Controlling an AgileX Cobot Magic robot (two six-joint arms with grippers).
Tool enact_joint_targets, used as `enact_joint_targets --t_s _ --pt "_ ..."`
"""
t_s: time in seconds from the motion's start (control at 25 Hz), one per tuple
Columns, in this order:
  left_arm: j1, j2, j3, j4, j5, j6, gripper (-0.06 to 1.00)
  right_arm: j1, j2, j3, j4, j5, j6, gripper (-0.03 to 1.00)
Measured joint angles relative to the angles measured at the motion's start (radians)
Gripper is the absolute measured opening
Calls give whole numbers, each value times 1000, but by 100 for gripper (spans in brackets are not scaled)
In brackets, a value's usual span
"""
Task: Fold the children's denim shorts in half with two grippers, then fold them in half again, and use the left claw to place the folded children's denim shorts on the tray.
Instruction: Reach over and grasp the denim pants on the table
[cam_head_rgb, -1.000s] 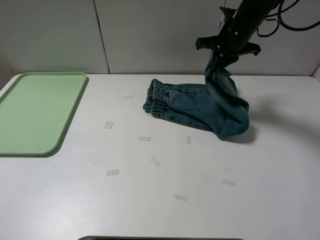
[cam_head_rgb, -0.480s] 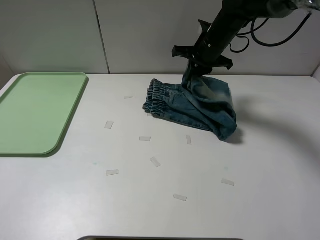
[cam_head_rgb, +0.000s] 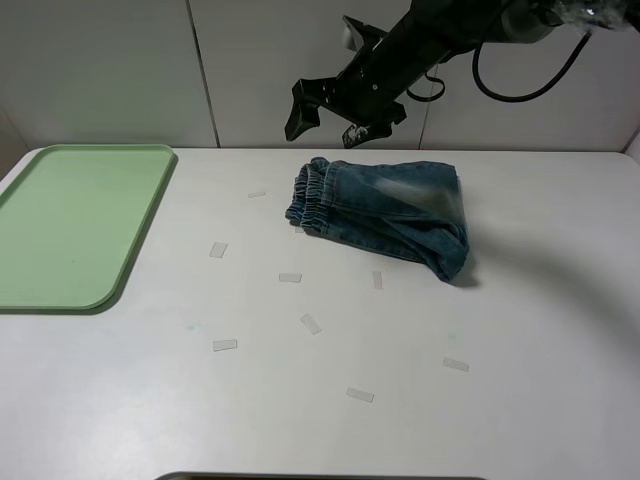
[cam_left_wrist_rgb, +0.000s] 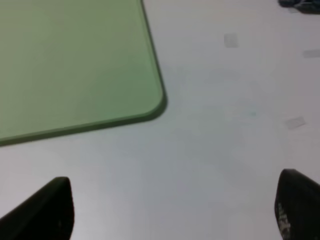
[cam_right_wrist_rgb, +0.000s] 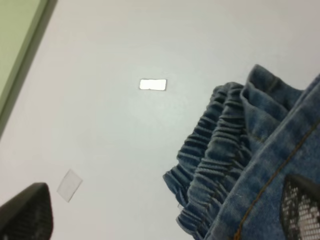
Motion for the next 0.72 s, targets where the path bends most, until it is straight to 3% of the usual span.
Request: enact_joint_targets --t_s 0.2,0.36,0.52,0.72 --pt "0 0 0 11 0 0 80 1 1 0 -24 23 -7 69" --pt "0 0 0 12 0 0 80 1 1 0 -116 63 2 69" --pt "0 0 0 12 0 0 80 -18 -20 0 -309 85 106 69" --pt "0 0 0 12 0 0 80 -63 -64 3 -624 217 349 69"
